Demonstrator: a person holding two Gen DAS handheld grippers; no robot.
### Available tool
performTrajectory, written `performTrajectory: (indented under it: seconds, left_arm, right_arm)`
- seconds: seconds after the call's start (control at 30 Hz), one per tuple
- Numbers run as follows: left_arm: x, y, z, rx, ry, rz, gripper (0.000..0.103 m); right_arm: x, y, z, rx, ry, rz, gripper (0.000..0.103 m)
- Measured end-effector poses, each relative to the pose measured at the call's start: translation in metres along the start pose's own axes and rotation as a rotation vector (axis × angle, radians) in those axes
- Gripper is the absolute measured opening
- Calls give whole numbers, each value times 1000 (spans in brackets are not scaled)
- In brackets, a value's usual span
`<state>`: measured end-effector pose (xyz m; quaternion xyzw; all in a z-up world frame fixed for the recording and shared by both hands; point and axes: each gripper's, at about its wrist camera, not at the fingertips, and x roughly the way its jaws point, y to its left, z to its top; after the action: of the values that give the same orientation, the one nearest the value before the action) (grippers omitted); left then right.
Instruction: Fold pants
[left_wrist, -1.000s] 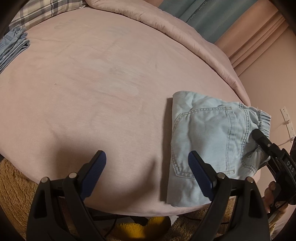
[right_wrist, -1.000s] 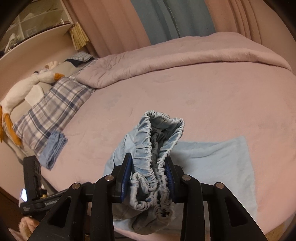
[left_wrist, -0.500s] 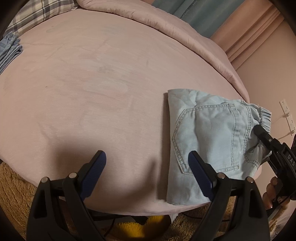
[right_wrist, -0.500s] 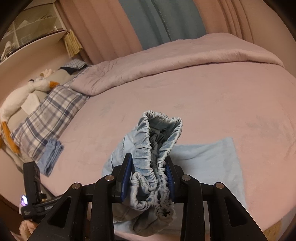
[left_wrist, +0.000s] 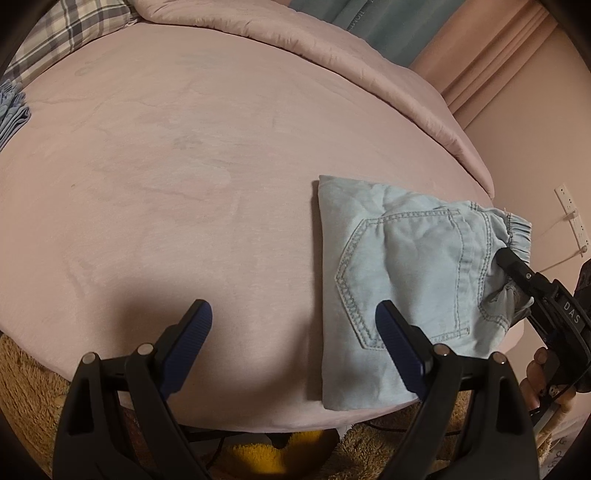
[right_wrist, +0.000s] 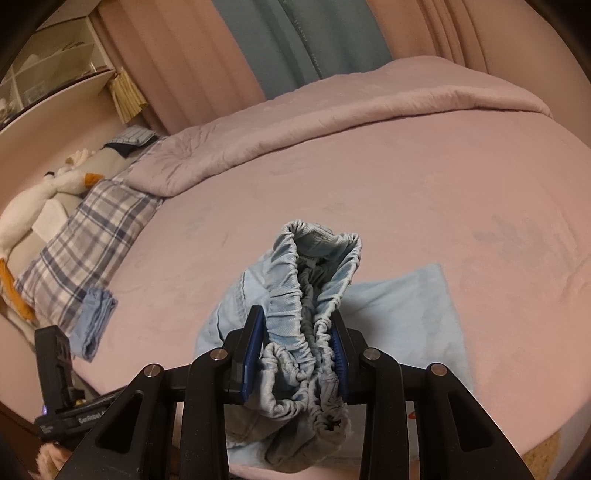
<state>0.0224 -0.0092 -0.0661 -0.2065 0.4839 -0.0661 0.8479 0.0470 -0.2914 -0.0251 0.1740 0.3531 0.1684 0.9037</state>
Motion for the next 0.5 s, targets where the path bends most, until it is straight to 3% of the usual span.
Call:
performTrajectory:
  seconds: [0.5]
  left_arm:
    - [6, -10, 7, 40, 15, -29, 90]
  right_arm:
    - [0, -12, -4, 44, -4, -37, 35]
